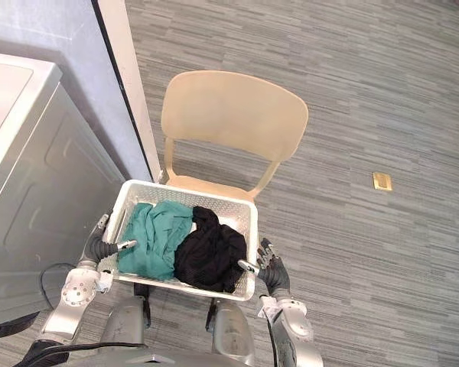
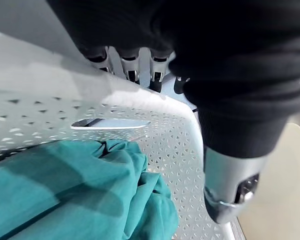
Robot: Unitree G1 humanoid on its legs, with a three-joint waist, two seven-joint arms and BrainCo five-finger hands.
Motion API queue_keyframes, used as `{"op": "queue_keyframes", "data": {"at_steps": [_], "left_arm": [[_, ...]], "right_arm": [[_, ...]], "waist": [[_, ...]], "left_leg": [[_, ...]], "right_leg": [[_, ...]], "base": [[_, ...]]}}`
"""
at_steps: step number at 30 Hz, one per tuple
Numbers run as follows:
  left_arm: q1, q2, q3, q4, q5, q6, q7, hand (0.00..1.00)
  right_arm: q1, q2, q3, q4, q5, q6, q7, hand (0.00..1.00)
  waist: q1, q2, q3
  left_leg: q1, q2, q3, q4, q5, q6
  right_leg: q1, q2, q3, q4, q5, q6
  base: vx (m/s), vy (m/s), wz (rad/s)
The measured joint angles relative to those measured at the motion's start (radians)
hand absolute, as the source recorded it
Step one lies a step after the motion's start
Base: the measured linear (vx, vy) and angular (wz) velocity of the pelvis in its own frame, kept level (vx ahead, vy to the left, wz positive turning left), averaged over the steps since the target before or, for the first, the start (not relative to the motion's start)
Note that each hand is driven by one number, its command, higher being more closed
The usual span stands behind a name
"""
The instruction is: Pick up the laundry basket with both hands and put the clothes into the washing machine.
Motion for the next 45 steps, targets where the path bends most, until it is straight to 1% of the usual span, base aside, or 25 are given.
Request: {"op": "queue_keyframes", "data": {"at_steps": [6, 11, 14, 17, 19, 21, 22, 24, 25, 28, 30, 32, 34, 36, 37, 39, 40, 41, 42, 44, 45], "left_arm": [[0.002, 0.0, -0.019, -0.039, -0.018, 0.0, -0.012, 0.0], [0.002, -0.001, -0.061, -0.042, -0.018, 0.0, -0.037, 0.0], [0.025, -0.002, -0.078, -0.084, -0.018, 0.001, -0.046, 0.0], [0.064, -0.017, -0.065, -0.168, -0.018, -0.002, -0.048, 0.0], [0.088, -0.032, -0.061, -0.222, -0.019, -0.014, -0.048, 0.0], [0.117, -0.05, -0.028, -0.268, -0.021, -0.031, -0.049, 0.0], [0.126, -0.054, -0.017, -0.275, -0.024, -0.033, -0.049, 0.0], [0.177, -0.066, 0.023, -0.277, -0.058, -0.04, -0.049, 0.0], [0.191, -0.067, 0.029, -0.277, -0.061, -0.04, -0.049, 0.0], [0.25, -0.066, 0.046, -0.256, -0.077, -0.04, -0.052, 0.0], [0.255, -0.067, 0.051, -0.172, -0.079, -0.04, -0.068, 0.0], [0.255, -0.07, 0.067, -0.067, -0.08, -0.026, -0.086, 0.0], [0.26, -0.076, 0.086, -0.01, -0.08, -0.017, -0.088, 0.0], [0.254, -0.079, 0.104, 0.097, -0.078, -0.015, -0.088, 0.0], [0.25, -0.08, 0.109, 0.128, -0.077, -0.012, -0.088, 0.0], [0.227, -0.102, 0.147, 0.278, -0.073, 0.003, -0.086, 0.0], [0.222, -0.108, 0.158, 0.322, -0.066, 0.009, -0.086, 0.0], [0.2, -0.12, 0.182, 0.437, -0.055, 0.02, -0.085, 0.0], [0.189, -0.122, 0.192, 0.486, -0.052, 0.024, -0.084, 0.0], [0.163, -0.125, 0.259, 0.632, -0.022, 0.039, -0.076, 0.0], [0.165, -0.139, 0.329, 0.71, -0.013, 0.061, -0.066, 0.0]], "right_arm": [[0.003, 0.019, -0.045, -0.002, 0.0, 0.0, -0.003, 0.0], [0.03, 0.028, -0.067, -0.074, 0.0, 0.0, -0.004, 0.0], [0.036, 0.029, -0.095, -0.077, 0.0, 0.0, -0.007, 0.0], [0.038, 0.031, -0.128, -0.079, 0.0, 0.0, -0.006, 0.0], [0.042, 0.031, -0.152, -0.079, 0.0, 0.0, -0.006, 0.0], [0.064, 0.034, -0.176, -0.079, 0.0, 0.0, -0.006, 0.0], [0.072, 0.037, -0.186, -0.077, -0.001, 0.001, -0.006, 0.0], [0.105, 0.045, -0.22, -0.06, -0.001, 0.002, -0.005, 0.0], [0.111, 0.045, -0.226, -0.051, -0.001, 0.002, -0.005, 0.0], [0.119, 0.046, -0.238, 0.067, -0.001, 0.008, -0.005, 0.0], [0.115, 0.046, -0.237, 0.148, -0.002, 0.025, -0.006, 0.0], [0.109, 0.05, -0.236, 0.228, -0.002, 0.045, -0.006, 0.0], [0.111, 0.056, -0.236, 0.285, -0.002, 0.05, -0.005, 0.0], [0.107, 0.064, -0.237, 0.363, -0.002, 0.06, -0.006, 0.0], [0.105, 0.067, -0.237, 0.379, -0.002, 0.062, -0.006, 0.0], [0.092, 0.069, -0.239, 0.475, -0.003, 0.065, -0.006, 0.0], [0.089, 0.069, -0.24, 0.505, -0.003, 0.066, -0.006, 0.0], [0.071, 0.073, -0.258, 0.591, -0.003, 0.066, -0.007, 0.0], [0.061, 0.078, -0.271, 0.628, -0.003, 0.068, -0.008, 0.0], [0.027, 0.097, -0.315, 0.755, -0.004, 0.071, -0.01, 0.0], [0.01, 0.116, -0.359, 0.826, -0.014, 0.081, -0.011, 0.0]], "waist": [[0.0, 0.001, 0.0], [0.0, 0.004, -0.002], [-0.001, 0.006, -0.007], [-0.002, 0.01, -0.009], [0.0, 0.016, -0.019], [-0.002, 0.03, -0.042], [-0.001, 0.034, -0.044], [-0.001, 0.048, -0.072], [0.0, 0.051, -0.075], [0.001, 0.052, -0.09], [0.004, 0.056, -0.115], [0.005, 0.058, -0.124], [0.005, 0.055, -0.14], [0.008, 0.05, -0.171], [0.008, 0.05, -0.173], [0.01, 0.051, -0.183], [0.01, 0.049, -0.194], [0.007, 0.049, -0.206], [0.006, 0.049, -0.206], [0.008, 0.044, -0.207], [0.01, 0.05, -0.209]], "left_leg": [[0.0, -0.003, 0.013, 0.002, -0.004, 0.002], [0.0, -0.003, 0.022, 0.019, -0.015, 0.003], [0.0, -0.003, 0.024, 0.025, -0.025, 0.007], [0.0, -0.003, 0.023, 0.037, -0.032, 0.008], [0.0, -0.003, 0.021, 0.038, -0.033, 0.009], [0.005, -0.003, 0.01, 0.038, -0.035, 0.008], [0.012, -0.003, 0.007, 0.037, -0.036, 0.007], [0.023, -0.003, 0.003, 0.032, -0.042, 0.004], [0.027, -0.003, 0.002, 0.031, -0.043, 0.004], [0.055, -0.004, -0.001, 0.017, -0.042, 0.003], [0.058, -0.004, -0.003, 0.014, -0.041, 0.003], [0.085, -0.005, -0.003, -0.001, -0.036, 0.004], [0.105, -0.009, -0.004, -0.024, -0.027, 0.002], [0.124, -0.011, -0.004, -0.055, -0.013, -0.002], [0.129, -0.011, -0.004, -0.056, -0.012, -0.001], [0.155, -0.013, -0.006, -0.08, -0.009, -0.005], [0.157, -0.015, -0.007, -0.088, -0.008, -0.004], [0.158, -0.019, -0.019, -0.097, -0.001, -0.003], [0.163, -0.02, -0.026, -0.105, 0.005, -0.002], [0.19, -0.022, -0.038, -0.134, 0.022, -0.006], [0.206, -0.023, -0.06, -0.151, 0.028, -0.013]], "right_leg": [[0.0, -0.001, 0.009, -0.018, 0.007, -0.004], [0.001, -0.001, 0.024, -0.024, 0.013, 0.001], [0.001, -0.001, 0.027, -0.024, 0.014, 0.003], [0.005, -0.003, 0.024, -0.024, 0.013, 0.002], [0.007, -0.004, 0.02, -0.024, 0.013, 0.001], [0.021, -0.005, 0.003, -0.024, 0.008, -0.001], [0.029, -0.005, 0.0, -0.024, 0.005, -0.002], [0.041, -0.004, -0.003, -0.021, -0.009, -0.005], [0.045, -0.004, -0.002, -0.021, -0.01, -0.005], [0.071, -0.004, -0.006, -0.021, -0.021, -0.005], [0.074, -0.004, -0.009, -0.022, -0.022, -0.004], [0.098, -0.007, -0.017, -0.024, -0.023, -0.003], [0.11, -0.01, -0.024, -0.025, -0.028, -0.001], [0.116, -0.012, -0.027, -0.025, -0.033, -0.004], [0.121, -0.012, -0.029, -0.025, -0.035, -0.004], [0.145, -0.014, -0.033, -0.027, -0.039, -0.003], [0.145, -0.016, -0.036, -0.027, -0.041, -0.002], [0.15, -0.019, -0.049, -0.028, -0.045, 0.003], [0.158, -0.02, -0.055, -0.03, -0.047, 0.004], [0.187, -0.019, -0.073, -0.04, -0.047, 0.003], [0.215, -0.017, -0.095, -0.057, -0.048, 0.003]], "base": [[0.0, 0.02, -0.07], [0.02, 0.019, -0.06], [0.02, 0.024, -0.05], [0.0, 0.006, -0.01], [0.0, 0.006, 0.02], [0.02, 0.003, 0.12], [0.02, -0.003, 0.15], [0.01, -0.004, 0.05], [0.0, 0.0, 0.0], [0.0, -0.007, 0.06], [0.0, -0.003, 0.02], [0.0, -0.005, 0.03], [0.0, -0.01, 0.07], [0.02, -0.019, 0.04], [0.0, 0.0, 0.0], [-0.02, -0.011, 0.04], [-0.04, -0.013, 0.13], [-0.03, -0.013, 0.19], [-0.01, -0.023, 0.27], [-0.05, -0.045, 0.31], [-0.08, -0.061, 0.41]]}}
